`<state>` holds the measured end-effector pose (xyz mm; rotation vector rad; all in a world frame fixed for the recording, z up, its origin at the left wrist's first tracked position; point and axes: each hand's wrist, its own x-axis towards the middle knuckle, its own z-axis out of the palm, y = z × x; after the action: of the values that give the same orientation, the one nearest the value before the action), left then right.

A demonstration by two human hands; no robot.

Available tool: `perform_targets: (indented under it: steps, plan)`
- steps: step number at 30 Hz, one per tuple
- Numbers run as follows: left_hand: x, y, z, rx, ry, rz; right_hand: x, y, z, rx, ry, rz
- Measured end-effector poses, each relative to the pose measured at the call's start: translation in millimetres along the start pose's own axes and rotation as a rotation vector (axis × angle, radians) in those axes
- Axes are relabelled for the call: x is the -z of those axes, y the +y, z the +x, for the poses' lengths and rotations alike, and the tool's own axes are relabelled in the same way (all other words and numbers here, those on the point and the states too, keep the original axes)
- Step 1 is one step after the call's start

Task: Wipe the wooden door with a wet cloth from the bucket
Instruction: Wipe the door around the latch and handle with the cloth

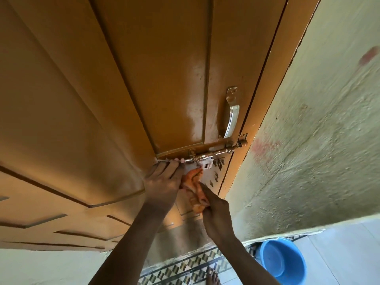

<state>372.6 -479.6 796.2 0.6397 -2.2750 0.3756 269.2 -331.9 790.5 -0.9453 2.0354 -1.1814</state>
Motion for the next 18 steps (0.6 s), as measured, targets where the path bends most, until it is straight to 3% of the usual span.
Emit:
perform_targets:
  steps: [3, 6, 10, 13, 18]
  plan:
    - [1, -1, -1, -0.001, -0.015, 0.01, 7, -2, -14, -0.365, 0.3, 0.399]
    - [2, 2, 1, 0.008, -0.012, 0.005, 14, -6, -19, -0.542, 0.484, 0.691]
    - [8, 1, 10, -0.006, -0.018, -0.016, 24, -45, -9, -0.601, 0.651, 0.988]
    - [15, -3, 16, -0.04, -0.039, -0.039, 21, -70, 18, -0.611, 0.66, 1.163]
    - [14, -14, 17, -0.073, -0.114, -0.092, -5, -111, 51, -0.582, 0.662, 1.157]
